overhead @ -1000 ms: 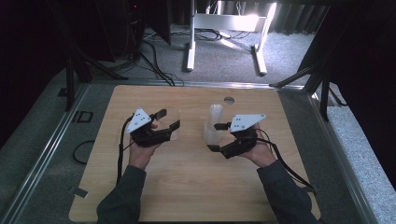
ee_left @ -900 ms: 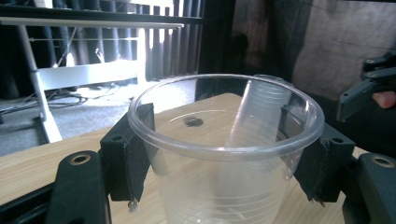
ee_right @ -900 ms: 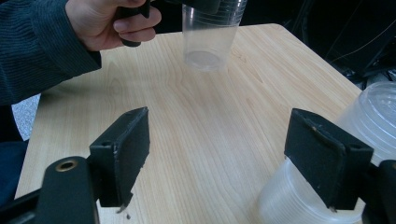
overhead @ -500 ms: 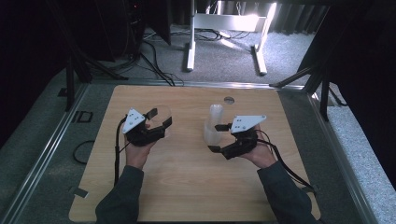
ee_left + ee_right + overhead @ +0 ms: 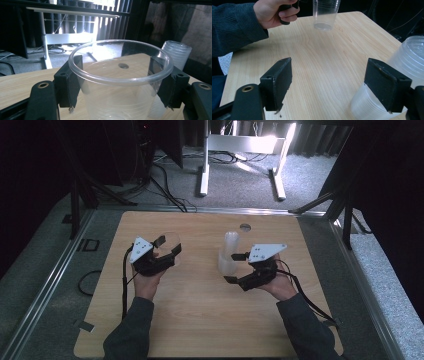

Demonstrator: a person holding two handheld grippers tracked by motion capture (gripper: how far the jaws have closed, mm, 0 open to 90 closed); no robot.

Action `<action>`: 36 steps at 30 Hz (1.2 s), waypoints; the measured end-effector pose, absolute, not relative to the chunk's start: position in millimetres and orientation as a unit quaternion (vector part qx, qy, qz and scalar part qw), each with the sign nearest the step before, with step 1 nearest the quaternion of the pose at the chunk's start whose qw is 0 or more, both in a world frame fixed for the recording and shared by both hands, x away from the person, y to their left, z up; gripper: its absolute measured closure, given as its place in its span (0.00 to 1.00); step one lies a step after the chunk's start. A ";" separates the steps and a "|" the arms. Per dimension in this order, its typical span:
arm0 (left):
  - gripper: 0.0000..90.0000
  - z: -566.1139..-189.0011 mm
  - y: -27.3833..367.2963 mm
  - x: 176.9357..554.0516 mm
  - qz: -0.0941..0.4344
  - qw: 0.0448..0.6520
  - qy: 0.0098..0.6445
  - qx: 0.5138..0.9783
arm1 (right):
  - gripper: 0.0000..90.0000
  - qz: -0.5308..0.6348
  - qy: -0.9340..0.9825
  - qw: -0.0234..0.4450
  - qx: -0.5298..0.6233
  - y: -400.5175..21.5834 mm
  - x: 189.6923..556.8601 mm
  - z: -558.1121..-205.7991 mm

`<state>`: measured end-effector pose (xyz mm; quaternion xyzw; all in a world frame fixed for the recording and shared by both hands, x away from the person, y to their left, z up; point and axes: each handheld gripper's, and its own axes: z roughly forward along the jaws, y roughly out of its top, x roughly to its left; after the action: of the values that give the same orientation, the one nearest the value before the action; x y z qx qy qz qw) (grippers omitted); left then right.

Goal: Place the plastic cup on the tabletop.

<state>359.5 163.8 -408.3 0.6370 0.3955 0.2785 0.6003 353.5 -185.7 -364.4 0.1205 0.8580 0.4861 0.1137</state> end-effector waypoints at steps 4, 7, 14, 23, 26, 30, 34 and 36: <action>0.33 -412.3 167.5 362.0 0.278 0.599 0.404 0.633 | 0.24 0.487 0.857 0.114 0.120 -186.1 353.5 -364.8; 0.33 -414.6 169.6 363.0 0.282 0.596 0.409 0.631 | 0.24 0.487 0.857 0.113 0.121 -186.3 353.3 -364.8; 0.33 -417.6 171.8 365.0 0.283 0.594 0.416 0.627 | 0.24 0.488 0.857 0.113 0.119 -186.4 353.5 -365.7; 0.33 -422.7 174.5 367.9 0.290 0.585 0.422 0.629 | 0.24 0.486 0.858 0.111 0.121 -185.5 353.2 -367.3; 0.33 -424.7 175.9 369.1 0.289 0.583 0.426 0.629 | 0.24 0.485 0.859 0.110 0.121 -185.2 353.2 -367.9; 0.33 -426.7 178.0 370.5 0.282 0.586 0.430 0.626 | 0.24 0.485 0.859 0.109 0.120 -184.7 353.5 -368.7; 0.33 -428.3 179.0 371.6 0.286 0.583 0.433 0.626 | 0.24 0.484 0.860 0.108 0.120 -183.9 353.4 -369.6; 0.33 -429.1 179.2 372.5 0.288 0.581 0.433 0.626 | 0.24 0.485 0.860 0.107 0.119 -183.8 353.5 -369.6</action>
<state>372.5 179.2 -429.1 0.6258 0.4331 0.2882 0.5811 353.5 -183.8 -369.6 0.1194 0.8599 0.4846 0.1074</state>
